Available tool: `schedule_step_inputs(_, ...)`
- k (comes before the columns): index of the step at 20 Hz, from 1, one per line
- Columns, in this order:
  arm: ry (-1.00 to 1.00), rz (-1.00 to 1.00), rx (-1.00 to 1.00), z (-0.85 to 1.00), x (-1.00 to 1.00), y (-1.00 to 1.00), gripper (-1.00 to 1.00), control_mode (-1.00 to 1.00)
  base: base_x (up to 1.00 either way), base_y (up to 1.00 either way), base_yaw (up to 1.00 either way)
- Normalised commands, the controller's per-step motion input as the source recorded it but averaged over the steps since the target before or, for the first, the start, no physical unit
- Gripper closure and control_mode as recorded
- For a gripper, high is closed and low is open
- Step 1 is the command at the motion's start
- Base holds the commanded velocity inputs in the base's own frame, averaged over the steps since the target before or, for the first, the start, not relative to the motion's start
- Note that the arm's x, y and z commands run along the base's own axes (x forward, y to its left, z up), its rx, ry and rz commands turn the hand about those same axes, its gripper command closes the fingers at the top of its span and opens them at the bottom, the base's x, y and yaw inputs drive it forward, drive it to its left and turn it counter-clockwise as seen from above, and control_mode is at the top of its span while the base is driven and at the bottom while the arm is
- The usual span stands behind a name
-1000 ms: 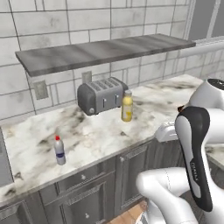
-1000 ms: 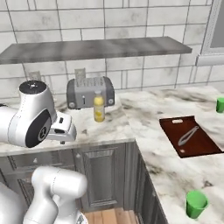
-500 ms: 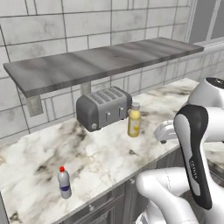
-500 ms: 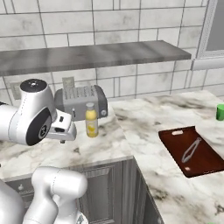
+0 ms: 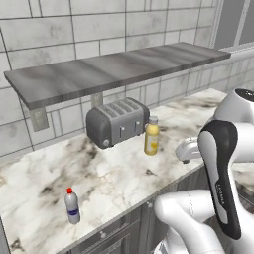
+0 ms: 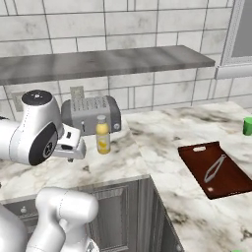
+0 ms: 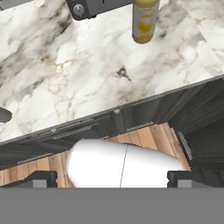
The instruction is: Place the drinks on the dining counter in a tight cluster.
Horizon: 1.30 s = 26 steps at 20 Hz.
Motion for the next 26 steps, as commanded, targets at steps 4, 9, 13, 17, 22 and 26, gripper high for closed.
schedule_step_inputs(4, 0.00, 0.00, 0.00, 0.00, 0.00, 0.00, -1.00, 1.00, 0.19, 0.00, 0.01)
schedule_step_inputs(9, 0.13, 0.08, 0.00, 0.05, 0.43, 0.00, -1.00, -1.00, 0.18, 0.00, 0.02)
schedule_step_inputs(13, 0.27, 0.21, 0.00, 0.20, 0.78, -0.09, -1.00, -1.00, 0.00, 0.00, 0.00)
schedule_step_inputs(17, 0.20, 0.19, -0.01, 0.13, 0.51, -0.12, -1.00, -1.00, 0.00, 0.00, 0.00)
schedule_step_inputs(22, -0.10, 0.07, -0.02, -0.37, 0.34, -0.04, -1.00, -1.00, 0.00, 0.00, 0.00)
schedule_step_inputs(26, -0.19, 0.00, -0.01, -0.34, 0.55, 0.04, -1.00, -1.00, 0.00, 0.00, 0.00)
